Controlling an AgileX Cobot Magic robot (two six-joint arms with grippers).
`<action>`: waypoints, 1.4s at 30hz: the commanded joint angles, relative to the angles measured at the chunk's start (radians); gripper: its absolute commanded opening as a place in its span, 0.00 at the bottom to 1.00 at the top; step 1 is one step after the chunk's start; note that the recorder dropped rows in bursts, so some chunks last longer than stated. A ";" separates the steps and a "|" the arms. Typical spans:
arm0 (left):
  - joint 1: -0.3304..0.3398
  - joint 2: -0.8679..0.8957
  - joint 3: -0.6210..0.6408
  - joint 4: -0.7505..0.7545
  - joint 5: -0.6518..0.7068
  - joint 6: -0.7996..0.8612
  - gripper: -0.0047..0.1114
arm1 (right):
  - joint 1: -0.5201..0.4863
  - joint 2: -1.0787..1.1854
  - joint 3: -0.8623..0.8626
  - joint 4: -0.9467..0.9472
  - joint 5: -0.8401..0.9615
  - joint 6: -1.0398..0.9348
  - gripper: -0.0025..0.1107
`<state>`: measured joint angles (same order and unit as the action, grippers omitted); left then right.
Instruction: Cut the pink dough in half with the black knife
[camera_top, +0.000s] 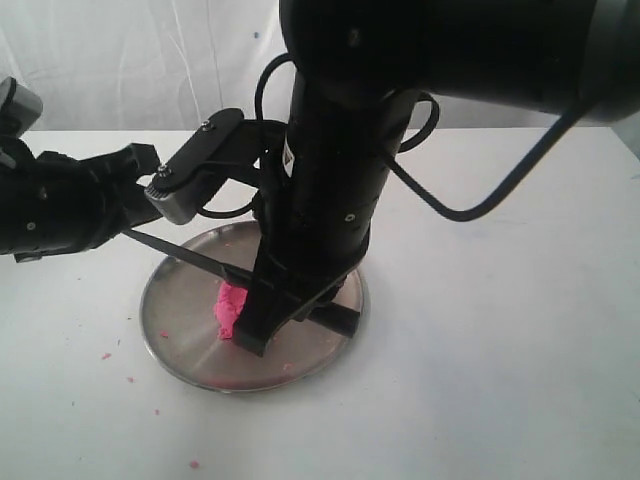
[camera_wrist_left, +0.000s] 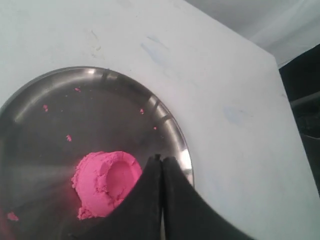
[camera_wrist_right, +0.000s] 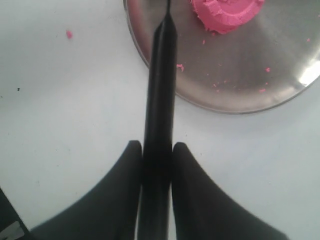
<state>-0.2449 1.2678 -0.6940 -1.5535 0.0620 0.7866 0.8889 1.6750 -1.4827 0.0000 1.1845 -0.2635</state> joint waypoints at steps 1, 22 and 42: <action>0.004 0.038 -0.005 -0.010 -0.003 -0.002 0.04 | -0.003 -0.026 -0.005 0.000 -0.035 -0.003 0.02; 0.004 0.044 -0.142 0.154 0.052 -0.001 0.04 | -0.098 -0.019 0.202 -0.022 -0.285 0.077 0.02; 0.004 0.119 -0.142 0.172 0.036 0.001 0.04 | -0.130 0.097 0.211 0.045 -0.376 0.032 0.02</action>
<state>-0.2449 1.3903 -0.8342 -1.3815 0.0932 0.7866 0.7800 1.7745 -1.2734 0.0496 0.8212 -0.2233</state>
